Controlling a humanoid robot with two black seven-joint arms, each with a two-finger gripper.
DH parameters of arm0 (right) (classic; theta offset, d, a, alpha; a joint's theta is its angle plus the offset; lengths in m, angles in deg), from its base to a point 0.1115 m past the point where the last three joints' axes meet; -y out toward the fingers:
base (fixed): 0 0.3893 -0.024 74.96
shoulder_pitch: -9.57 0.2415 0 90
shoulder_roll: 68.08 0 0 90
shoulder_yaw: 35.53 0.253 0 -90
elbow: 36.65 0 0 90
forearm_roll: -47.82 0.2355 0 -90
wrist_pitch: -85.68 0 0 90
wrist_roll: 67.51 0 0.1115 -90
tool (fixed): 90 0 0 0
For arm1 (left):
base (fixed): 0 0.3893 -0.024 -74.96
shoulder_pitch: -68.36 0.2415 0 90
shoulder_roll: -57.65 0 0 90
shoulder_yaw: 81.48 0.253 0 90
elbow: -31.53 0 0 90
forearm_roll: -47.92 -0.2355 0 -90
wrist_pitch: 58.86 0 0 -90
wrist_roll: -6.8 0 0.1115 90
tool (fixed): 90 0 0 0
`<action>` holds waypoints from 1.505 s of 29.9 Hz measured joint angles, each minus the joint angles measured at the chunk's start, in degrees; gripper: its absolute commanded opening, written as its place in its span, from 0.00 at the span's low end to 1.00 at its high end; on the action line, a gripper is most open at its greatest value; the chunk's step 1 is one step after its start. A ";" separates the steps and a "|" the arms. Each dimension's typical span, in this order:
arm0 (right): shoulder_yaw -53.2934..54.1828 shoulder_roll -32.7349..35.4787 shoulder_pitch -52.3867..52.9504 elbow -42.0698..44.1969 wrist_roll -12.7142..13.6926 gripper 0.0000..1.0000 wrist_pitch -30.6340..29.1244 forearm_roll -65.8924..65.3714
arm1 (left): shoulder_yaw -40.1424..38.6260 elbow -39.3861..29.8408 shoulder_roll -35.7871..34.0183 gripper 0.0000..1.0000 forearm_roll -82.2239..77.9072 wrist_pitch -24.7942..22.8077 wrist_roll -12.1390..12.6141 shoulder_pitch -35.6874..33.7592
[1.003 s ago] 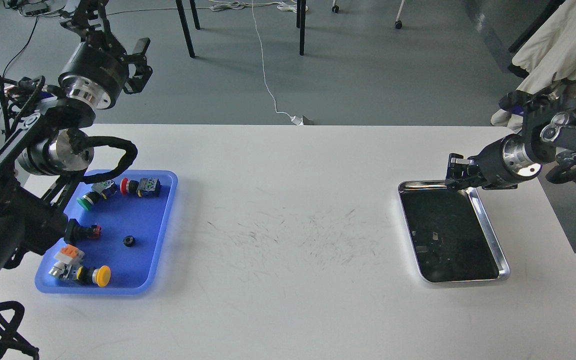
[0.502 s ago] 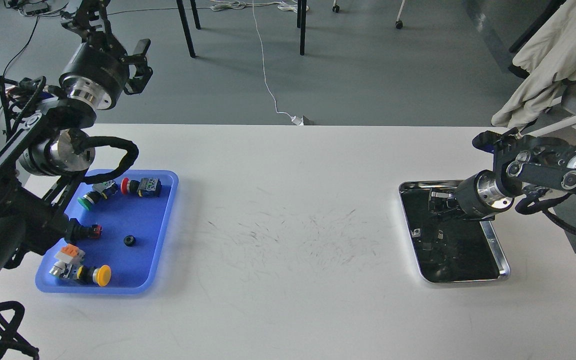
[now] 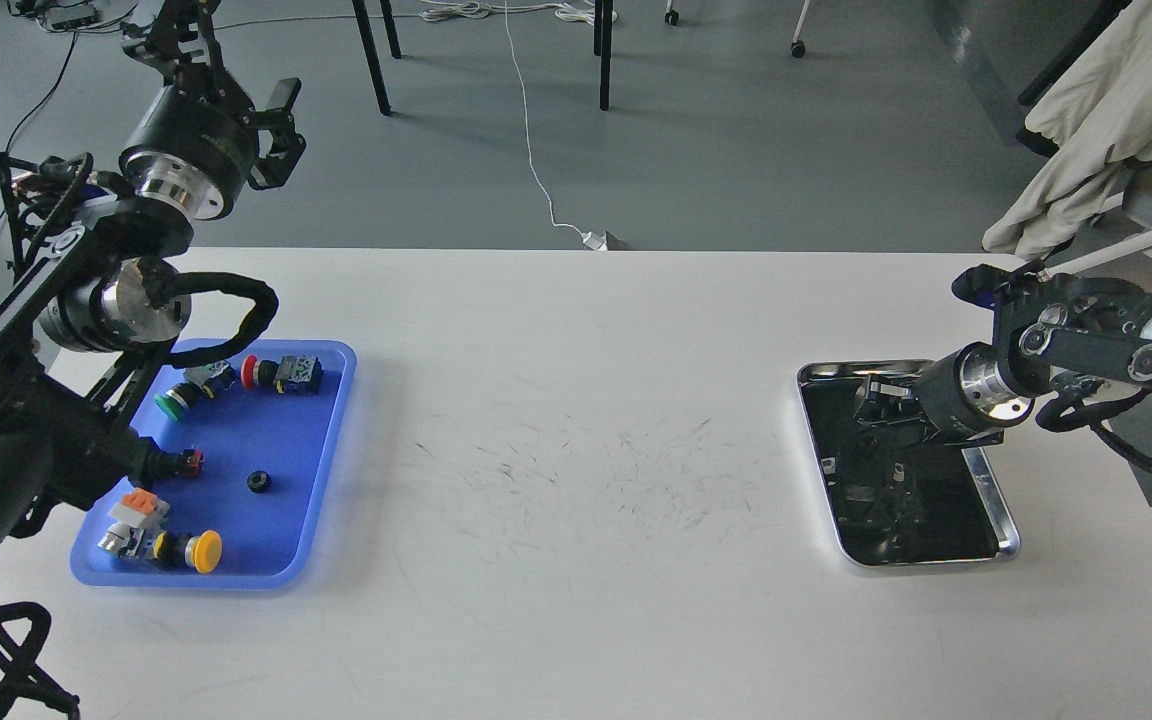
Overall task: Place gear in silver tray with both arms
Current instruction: 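Withdraw the right arm up and away from the silver tray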
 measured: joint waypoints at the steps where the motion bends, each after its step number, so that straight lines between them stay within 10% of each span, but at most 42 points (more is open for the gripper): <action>1: 0.89 0.71 0.21 -0.23 0.00 0.94 0.00 0.03 | 0.00 0.06 -0.02 0.98 0.00 0.00 0.00 0.00; 14: 18.88 16.55 5.49 -13.85 -1.41 0.93 0.01 2.59 | -0.07 0.27 -0.94 0.98 0.07 -0.11 0.08 0.11; 28: 32.92 37.71 3.14 -20.39 -5.92 0.94 2.69 41.01 | 4.27 -2.28 -11.13 0.98 -10.76 -0.94 0.05 6.79; 39: 33.90 28.95 -11.62 -12.99 -18.08 0.94 0.07 49.31 | 5.46 -1.84 -24.13 0.98 -20.92 -12.79 -0.90 10.70; 45: 41.14 18.04 -19.72 -4.45 -19.22 0.94 0.00 50.37 | 6.27 -0.67 -26.93 0.98 -32.52 -15.08 -4.86 12.86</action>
